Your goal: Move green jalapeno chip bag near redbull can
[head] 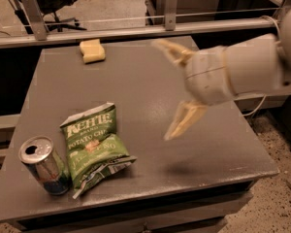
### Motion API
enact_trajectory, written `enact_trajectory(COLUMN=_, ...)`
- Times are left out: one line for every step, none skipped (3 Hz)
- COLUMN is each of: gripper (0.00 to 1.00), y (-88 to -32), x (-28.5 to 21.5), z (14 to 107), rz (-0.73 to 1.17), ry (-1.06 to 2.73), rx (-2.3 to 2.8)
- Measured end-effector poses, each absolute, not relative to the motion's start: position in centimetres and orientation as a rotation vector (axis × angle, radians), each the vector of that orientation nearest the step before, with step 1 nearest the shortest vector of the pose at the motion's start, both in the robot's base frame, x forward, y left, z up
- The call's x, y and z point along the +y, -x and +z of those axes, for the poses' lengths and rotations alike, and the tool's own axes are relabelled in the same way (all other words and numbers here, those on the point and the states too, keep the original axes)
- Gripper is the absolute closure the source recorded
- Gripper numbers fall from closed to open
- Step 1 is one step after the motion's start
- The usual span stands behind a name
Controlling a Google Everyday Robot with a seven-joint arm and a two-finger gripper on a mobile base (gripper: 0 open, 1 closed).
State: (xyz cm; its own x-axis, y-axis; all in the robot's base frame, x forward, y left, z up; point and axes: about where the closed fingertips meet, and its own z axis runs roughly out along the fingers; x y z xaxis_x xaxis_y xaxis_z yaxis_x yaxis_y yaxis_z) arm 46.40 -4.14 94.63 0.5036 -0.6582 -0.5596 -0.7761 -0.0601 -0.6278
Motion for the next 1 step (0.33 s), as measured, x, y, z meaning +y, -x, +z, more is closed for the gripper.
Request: enact_trajectory(gripper=0.00, y=-50.03, x=-10.33, z=97.93, rz=0.096, ry=1.603, rx=1.322)
